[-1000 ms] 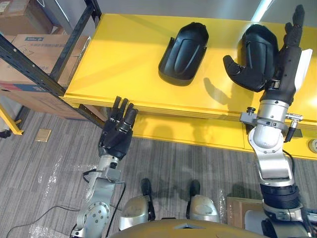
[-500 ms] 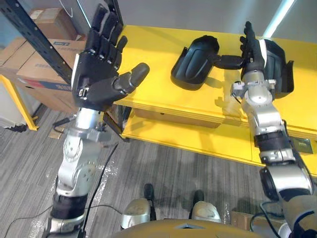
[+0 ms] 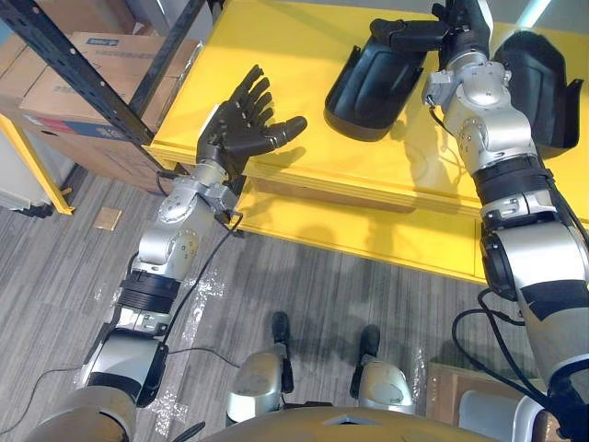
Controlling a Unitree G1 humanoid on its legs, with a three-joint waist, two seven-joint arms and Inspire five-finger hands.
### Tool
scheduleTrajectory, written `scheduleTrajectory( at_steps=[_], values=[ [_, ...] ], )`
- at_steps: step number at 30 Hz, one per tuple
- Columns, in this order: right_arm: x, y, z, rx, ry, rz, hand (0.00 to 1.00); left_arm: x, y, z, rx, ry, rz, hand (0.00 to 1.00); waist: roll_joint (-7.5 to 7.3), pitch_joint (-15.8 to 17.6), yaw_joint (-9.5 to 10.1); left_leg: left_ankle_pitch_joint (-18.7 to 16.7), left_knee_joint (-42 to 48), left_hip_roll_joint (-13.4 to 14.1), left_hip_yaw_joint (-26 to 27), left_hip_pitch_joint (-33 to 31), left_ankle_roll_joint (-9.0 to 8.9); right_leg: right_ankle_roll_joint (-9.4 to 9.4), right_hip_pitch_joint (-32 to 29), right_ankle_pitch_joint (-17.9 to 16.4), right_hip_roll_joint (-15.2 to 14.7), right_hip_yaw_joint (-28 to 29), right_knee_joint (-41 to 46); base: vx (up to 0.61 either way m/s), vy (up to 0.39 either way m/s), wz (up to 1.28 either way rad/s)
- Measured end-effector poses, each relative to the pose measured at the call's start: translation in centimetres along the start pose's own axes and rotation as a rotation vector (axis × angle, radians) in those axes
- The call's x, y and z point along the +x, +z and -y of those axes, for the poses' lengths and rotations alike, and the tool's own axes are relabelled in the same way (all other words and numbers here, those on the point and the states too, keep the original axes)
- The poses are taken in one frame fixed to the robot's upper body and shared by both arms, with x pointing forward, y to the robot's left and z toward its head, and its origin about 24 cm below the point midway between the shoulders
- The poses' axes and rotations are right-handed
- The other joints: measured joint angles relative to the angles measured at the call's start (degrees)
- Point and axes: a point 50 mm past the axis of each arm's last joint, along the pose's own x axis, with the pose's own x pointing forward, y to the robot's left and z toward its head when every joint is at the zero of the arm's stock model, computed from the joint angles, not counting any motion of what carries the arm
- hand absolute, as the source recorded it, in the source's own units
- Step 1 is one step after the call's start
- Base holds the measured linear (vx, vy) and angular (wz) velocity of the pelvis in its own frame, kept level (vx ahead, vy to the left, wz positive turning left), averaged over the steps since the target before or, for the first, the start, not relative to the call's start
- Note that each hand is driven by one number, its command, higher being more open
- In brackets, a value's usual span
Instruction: Walk over and take three plastic housings, then place them on the shelf
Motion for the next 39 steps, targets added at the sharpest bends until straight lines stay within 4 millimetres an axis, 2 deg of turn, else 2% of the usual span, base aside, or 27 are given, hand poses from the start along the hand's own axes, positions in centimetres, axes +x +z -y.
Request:
scheduleTrajectory(
  at_steps=[4, 8, 14, 20, 24, 33, 39],
  values=[
    [0.1, 0.2, 0.1, -0.005, -0.029, -0.012, 1.00, 0.6, -0.4, -0.1, -0.037, -0.012, -0.024, 1.00, 0.13, 0.41, -0.46, -0.06, 0.62, 0.12, 0.34, 0.06, -0.06, -0.34, -0.28, -0.25, 0.07, 0.32, 0.78, -0.01, -0.005, -0.07],
    [0.2, 1.4, 0.0, -0.002, -0.059, 0.015, 1.00, 1.3, -0.5, 0.9, -0.084, -0.066, -0.027, 1.00, 0.96, 1.20, -0.54, -0.27, 0.96, 0.38, 1.13, 0.53, -0.33, -0.50, -0.86, -0.39, 0.13, 1.62, 1.97, -0.04, 0.001, -0.14],
    [0.2, 1.4, -0.3, -0.005, -0.075, 0.015, 1.00, 1.6, -0.8, 1.2, -0.130, -0.091, -0.035, 1.00, 1.24, 1.36, -0.46, -0.85, 0.91, 1.41, 1.69, 0.87, -1.14, -0.93, -1.89, -0.69, 1.00, 2.49, 3.38, -0.06, -0.018, -0.10],
    [0.1, 0.6, -1.1, -0.015, -0.044, -0.070, 1.00, 1.6, -1.0, 1.2, -0.164, -0.106, -0.037, 1.00, 1.25, 1.37, -0.86, -0.38, 0.83, 2.13, 2.46, 0.87, -1.36, -1.27, -2.78, -0.91, 1.37, 3.03, 4.36, -0.01, -0.024, -0.07],
    [-0.1, -0.1, -1.5, -0.012, -0.020, -0.107, 1.00, 2.6, -1.0, 1.3, -0.161, -0.108, -0.062, 1.00, 1.26, 1.37, -1.10, -0.34, 0.83, 2.16, 2.49, 0.93, -1.34, -1.45, -2.83, -1.05, 1.34, 3.04, 4.69, 0.00, 0.000, 0.00],
    [-0.5, -1.7, -3.0, 0.083, 0.112, -0.210, 1.00, 3.0, -1.6, 1.1, -0.170, -0.093, -0.094, 1.00, 1.26, 1.37, -1.18, -0.20, 0.53, 2.24, 3.15, 0.77, -1.43, -1.55, -3.62, -1.17, 1.18, 3.19, 5.29, 0.00, 0.000, 0.00],
    [-0.7, -2.3, -3.7, 0.086, 0.160, -0.242, 1.00, 3.6, -1.2, 1.4, -0.160, -0.102, -0.093, 1.00, 1.26, 1.37, -1.08, 0.74, -0.48, 2.25, 3.43, 0.77, -1.36, -1.75, -4.47, -1.35, 1.02, 3.18, 6.31, 0.00, 0.000, 0.00]
  ],
)
